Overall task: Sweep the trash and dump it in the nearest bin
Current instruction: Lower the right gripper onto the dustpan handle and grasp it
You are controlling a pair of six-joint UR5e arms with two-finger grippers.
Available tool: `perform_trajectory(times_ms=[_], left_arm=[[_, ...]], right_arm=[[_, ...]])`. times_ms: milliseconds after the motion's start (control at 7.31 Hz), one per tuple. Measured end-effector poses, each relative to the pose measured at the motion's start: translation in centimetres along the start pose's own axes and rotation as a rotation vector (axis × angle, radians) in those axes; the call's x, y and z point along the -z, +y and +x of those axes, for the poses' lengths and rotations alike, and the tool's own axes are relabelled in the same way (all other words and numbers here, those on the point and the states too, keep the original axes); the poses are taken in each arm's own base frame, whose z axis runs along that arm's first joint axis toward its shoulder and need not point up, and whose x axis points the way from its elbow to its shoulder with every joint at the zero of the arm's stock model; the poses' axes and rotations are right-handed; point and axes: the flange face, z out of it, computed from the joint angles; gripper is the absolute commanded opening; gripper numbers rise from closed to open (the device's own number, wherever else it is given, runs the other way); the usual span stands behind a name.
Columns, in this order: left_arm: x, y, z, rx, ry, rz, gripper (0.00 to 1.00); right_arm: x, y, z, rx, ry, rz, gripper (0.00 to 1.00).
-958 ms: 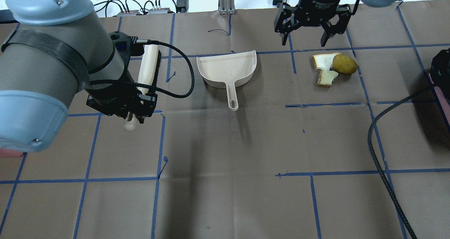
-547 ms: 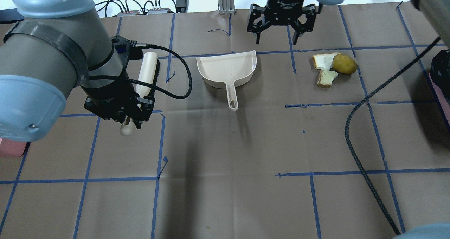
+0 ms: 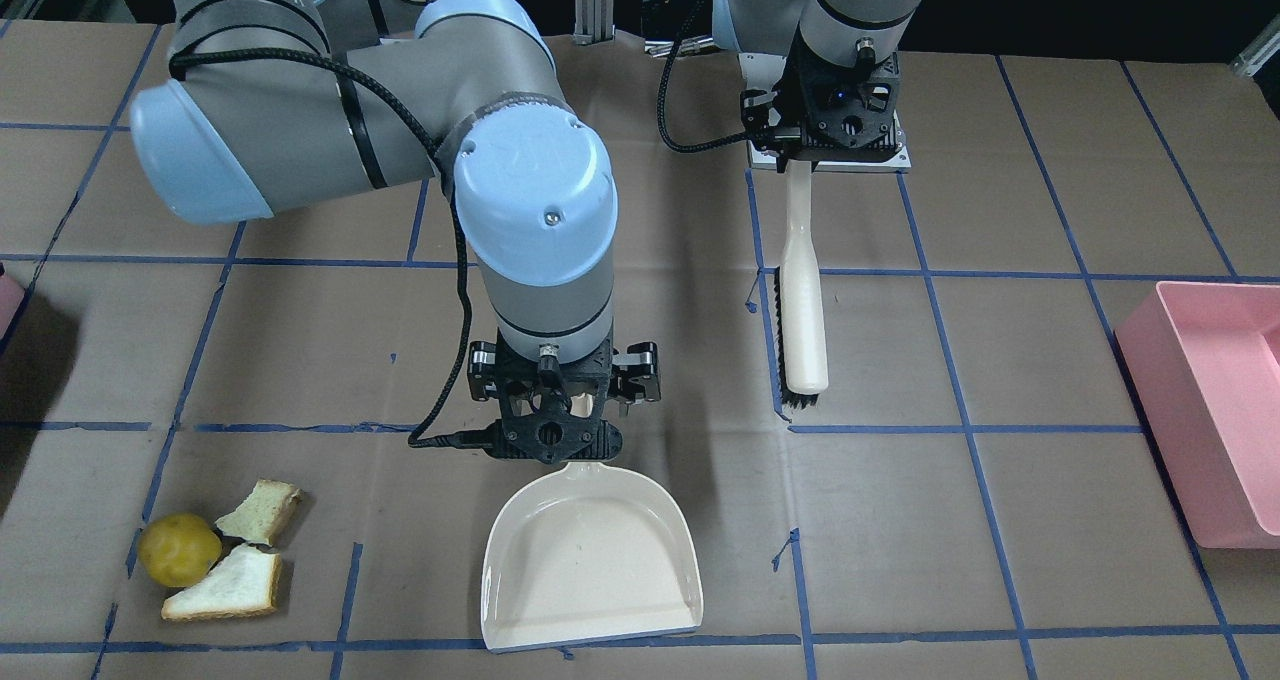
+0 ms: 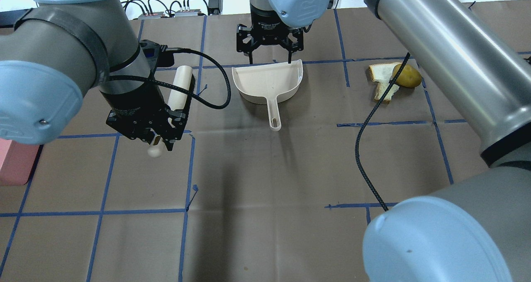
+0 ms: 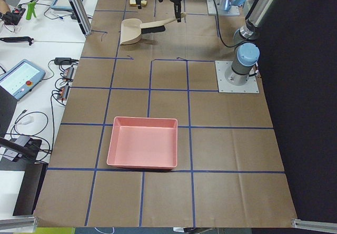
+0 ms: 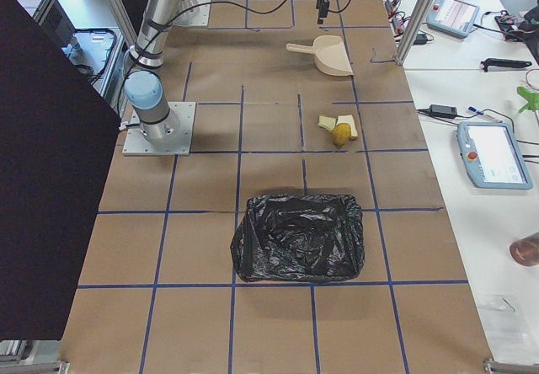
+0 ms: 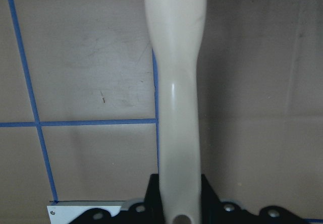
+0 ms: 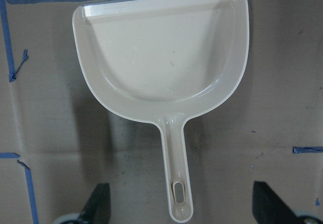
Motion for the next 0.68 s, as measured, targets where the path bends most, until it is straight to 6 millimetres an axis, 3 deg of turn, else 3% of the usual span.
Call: perform_trajectory(times_ms=[410, 684], left_arm=[[0.1, 0.3, -0.1, 0.007, 0.007, 0.006, 0.0], [0.1, 0.4, -0.8, 0.03, 0.011, 0.01, 0.0]], right_arm=[[-4.6, 0.4, -2.5, 0.029, 0.021, -0.048, 0.99], [-8.1, 0.5, -2.0, 0.039, 0.017, -0.037, 1.0]])
